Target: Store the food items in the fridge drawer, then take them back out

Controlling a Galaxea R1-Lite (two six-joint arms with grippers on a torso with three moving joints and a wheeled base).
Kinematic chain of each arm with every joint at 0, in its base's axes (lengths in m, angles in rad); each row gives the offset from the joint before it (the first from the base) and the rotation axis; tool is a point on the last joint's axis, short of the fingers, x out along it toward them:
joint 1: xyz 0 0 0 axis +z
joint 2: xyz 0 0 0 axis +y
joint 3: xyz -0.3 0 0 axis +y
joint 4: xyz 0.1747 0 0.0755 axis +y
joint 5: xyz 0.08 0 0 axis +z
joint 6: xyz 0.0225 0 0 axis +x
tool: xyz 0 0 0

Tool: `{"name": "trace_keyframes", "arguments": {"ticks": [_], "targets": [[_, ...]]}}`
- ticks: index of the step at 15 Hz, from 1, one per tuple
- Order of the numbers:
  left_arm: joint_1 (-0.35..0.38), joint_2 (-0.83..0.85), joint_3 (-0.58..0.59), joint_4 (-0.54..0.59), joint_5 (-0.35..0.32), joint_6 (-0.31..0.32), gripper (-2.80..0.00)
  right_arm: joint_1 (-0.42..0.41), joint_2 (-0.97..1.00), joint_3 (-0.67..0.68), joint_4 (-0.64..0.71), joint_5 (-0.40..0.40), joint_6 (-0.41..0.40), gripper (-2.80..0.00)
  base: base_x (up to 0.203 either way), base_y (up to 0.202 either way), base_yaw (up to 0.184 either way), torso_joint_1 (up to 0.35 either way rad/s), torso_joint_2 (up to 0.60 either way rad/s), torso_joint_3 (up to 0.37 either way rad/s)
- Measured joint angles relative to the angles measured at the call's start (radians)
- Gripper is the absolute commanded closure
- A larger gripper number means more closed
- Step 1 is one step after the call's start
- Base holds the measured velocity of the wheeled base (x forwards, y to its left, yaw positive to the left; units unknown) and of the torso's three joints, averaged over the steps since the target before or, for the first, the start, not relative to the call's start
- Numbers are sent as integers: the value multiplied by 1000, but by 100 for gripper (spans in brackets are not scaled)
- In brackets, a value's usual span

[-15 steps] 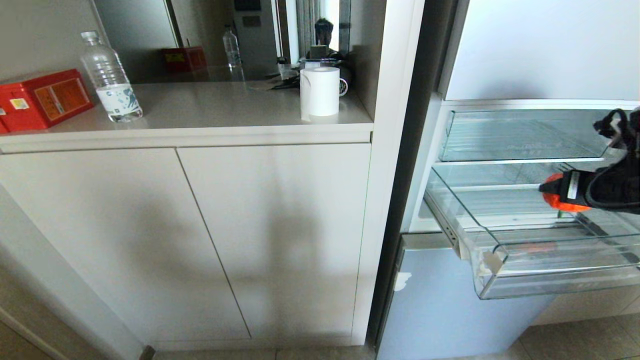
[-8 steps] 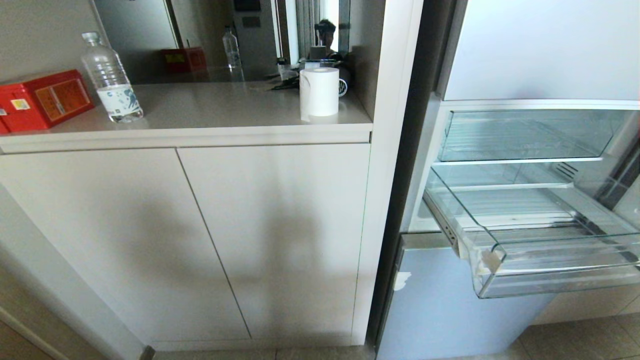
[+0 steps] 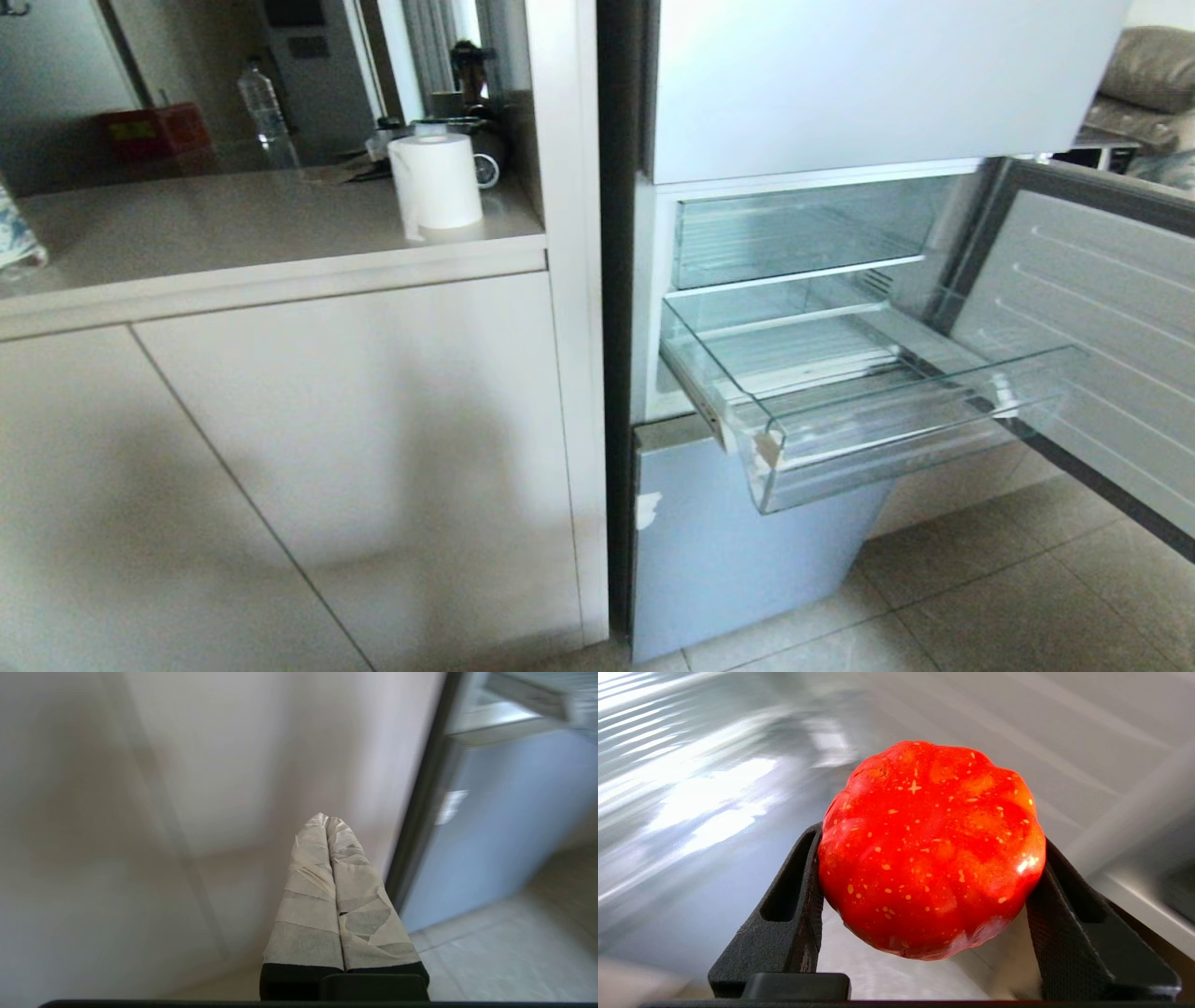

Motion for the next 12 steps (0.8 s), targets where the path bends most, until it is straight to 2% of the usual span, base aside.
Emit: {"name": "trace_keyframes", "arguments": {"ticks": [5,9,12], "targets": [[0,0,0,0,0,0,0,-177,-12,2,-75,35,3,0,2,7,-175,3,1,4],[1,0,0,0,0,0,0,-366,94,1,-187,170,12,0,-1,5,-148,2,6,6],[0,0,0,0,0,0,0,-463,236,-7,-286,280,28,0,0,2,-18,2,-1,1]]}}
